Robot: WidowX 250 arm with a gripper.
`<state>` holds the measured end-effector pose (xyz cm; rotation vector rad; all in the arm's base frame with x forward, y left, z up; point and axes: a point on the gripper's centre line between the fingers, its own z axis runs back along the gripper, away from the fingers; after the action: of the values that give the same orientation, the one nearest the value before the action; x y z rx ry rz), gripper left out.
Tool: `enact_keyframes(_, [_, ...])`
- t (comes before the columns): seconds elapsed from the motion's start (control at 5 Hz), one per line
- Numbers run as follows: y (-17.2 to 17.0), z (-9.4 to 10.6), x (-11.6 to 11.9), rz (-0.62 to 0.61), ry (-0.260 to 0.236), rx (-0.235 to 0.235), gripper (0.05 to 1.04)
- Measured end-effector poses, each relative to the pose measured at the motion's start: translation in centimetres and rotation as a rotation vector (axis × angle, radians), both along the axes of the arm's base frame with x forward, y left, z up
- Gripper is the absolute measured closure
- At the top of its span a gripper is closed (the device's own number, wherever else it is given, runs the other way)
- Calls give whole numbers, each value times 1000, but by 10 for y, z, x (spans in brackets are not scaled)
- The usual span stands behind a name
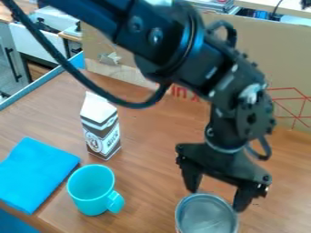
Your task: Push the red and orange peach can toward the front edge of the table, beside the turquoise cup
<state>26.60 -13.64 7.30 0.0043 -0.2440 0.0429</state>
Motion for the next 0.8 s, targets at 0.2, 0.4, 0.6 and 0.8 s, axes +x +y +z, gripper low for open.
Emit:
enact_keyframes(0.2, [16, 25, 12, 7, -29, 1, 81])
enact_keyframes(0.4, [35, 51, 13, -102, 11, 38, 81])
enact_keyframes(0.6, [59, 63, -10, -319, 238, 86, 81])
enact_keyframes(0.8, [80, 69, -34, -353, 359, 111, 81])
